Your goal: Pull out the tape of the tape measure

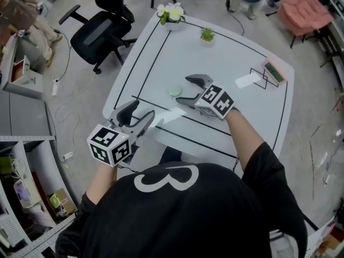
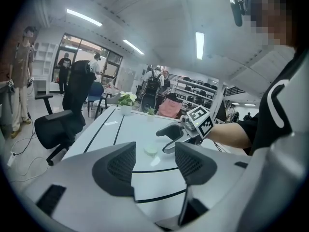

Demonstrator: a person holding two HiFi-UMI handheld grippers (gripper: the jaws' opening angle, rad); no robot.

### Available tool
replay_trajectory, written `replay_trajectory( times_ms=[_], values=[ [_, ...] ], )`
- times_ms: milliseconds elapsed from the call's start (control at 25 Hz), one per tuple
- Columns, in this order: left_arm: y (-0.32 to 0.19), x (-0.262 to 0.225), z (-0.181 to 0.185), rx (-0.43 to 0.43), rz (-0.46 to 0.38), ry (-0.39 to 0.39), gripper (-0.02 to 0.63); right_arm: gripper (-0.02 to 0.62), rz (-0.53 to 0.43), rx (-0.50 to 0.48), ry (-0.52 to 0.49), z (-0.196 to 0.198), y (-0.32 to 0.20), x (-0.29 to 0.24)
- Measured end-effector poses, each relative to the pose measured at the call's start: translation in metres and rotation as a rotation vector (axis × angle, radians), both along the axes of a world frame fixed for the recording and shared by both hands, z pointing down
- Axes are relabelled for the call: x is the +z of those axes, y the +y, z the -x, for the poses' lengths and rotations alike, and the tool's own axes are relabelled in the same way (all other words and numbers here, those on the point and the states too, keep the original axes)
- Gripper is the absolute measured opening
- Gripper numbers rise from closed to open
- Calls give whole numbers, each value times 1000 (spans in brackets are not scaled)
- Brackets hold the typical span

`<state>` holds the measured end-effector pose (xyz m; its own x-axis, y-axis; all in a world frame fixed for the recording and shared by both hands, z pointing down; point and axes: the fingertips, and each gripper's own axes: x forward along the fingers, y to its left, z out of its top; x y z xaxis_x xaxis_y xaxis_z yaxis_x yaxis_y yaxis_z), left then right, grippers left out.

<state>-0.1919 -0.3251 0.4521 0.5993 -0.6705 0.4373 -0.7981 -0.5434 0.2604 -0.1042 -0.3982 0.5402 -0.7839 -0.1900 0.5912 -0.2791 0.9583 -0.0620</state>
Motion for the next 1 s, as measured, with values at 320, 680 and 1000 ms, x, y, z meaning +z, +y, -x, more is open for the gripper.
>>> replay_trajectory(
  times_ms=[320, 680, 1000],
  values=[
    [-1, 10, 25, -61, 19, -6, 236, 316, -61, -131, 152, 16, -5, 32],
    [-2, 15, 28, -73, 27, -5, 230, 244, -23, -202, 164, 24, 0, 37],
    [-3, 13, 28, -85, 4, -3, 207, 222, -15, -152, 167, 22, 2, 37]
  ],
)
